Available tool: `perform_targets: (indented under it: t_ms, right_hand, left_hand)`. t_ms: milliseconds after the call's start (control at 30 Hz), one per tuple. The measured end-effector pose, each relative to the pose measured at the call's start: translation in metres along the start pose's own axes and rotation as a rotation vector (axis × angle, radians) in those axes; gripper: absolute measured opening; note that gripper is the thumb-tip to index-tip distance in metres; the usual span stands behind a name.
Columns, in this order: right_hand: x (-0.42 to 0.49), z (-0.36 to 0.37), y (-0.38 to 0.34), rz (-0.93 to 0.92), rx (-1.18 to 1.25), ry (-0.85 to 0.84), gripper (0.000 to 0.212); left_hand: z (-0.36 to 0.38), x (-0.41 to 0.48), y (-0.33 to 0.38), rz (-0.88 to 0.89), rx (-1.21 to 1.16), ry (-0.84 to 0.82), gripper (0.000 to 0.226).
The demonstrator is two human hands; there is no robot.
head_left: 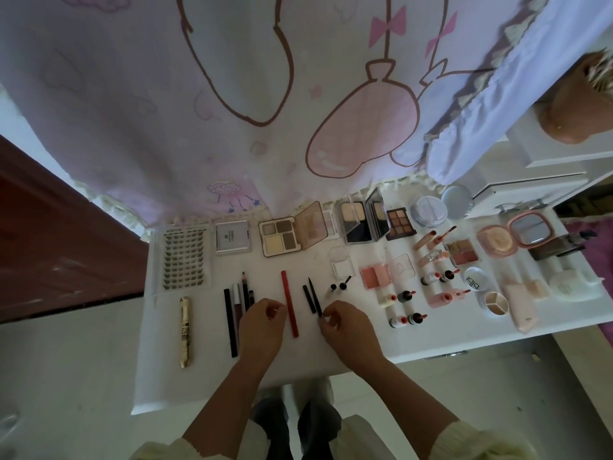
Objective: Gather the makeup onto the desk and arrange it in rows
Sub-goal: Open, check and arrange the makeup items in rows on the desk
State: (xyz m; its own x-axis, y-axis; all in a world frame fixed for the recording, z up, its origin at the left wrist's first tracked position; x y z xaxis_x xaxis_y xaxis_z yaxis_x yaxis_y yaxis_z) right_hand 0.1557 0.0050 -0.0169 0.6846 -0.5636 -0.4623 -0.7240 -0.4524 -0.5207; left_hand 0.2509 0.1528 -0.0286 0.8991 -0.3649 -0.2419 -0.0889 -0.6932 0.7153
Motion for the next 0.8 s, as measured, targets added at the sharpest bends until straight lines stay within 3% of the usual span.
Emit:
perform_targets:
  t_ms: [100, 233, 400, 567, 800]
  right_hand:
    - [-0.002, 0.012, -0.021, -0.072, -0.103, -0.07, 0.019]
    - [0.003, 0.036, -0.044, -0.018, -0.203, -0.153, 0.024]
    - [0.01, 0.047, -0.05, 0.072, -0.175, -0.216, 0.016]
    - [0.004, 0.038, -0.046, 0.044, -0.167, -0.244, 0.016]
    - [-0.016, -0.003, -0.064, -0.108, -0.16, -0.244, 0.016]
  left_hand:
    - [-0.002, 0.001, -0.001, 0.03, -0.016, -0.001, 0.019]
    - [-0.007, 0.002, -0.003, 0.03, -0.042, -0.019, 0.021]
    - [-0.007, 0.006, -0.004, 0.015, -0.062, -0.105, 0.023]
    - [-0.013, 0.007, 0.0, -0.011, -0.145, -0.134, 0.026]
    - [-0.034, 0.004, 0.015, -0.201, -0.663, -0.111, 0.017]
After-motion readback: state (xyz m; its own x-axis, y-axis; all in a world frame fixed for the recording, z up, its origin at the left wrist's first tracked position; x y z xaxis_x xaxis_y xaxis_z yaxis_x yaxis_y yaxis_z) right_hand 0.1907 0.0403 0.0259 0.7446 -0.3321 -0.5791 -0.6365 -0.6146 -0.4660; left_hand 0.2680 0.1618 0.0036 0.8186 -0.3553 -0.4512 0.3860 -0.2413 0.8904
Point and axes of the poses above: each hand's wrist, its own x-axis towards the middle knuckle, its own z-axis out of the palm, y = z × x, the point moved 5 cm from there along x, towards the middle knuckle, and after that the axes turned 11 degrees about z, right-handed, at the moved point
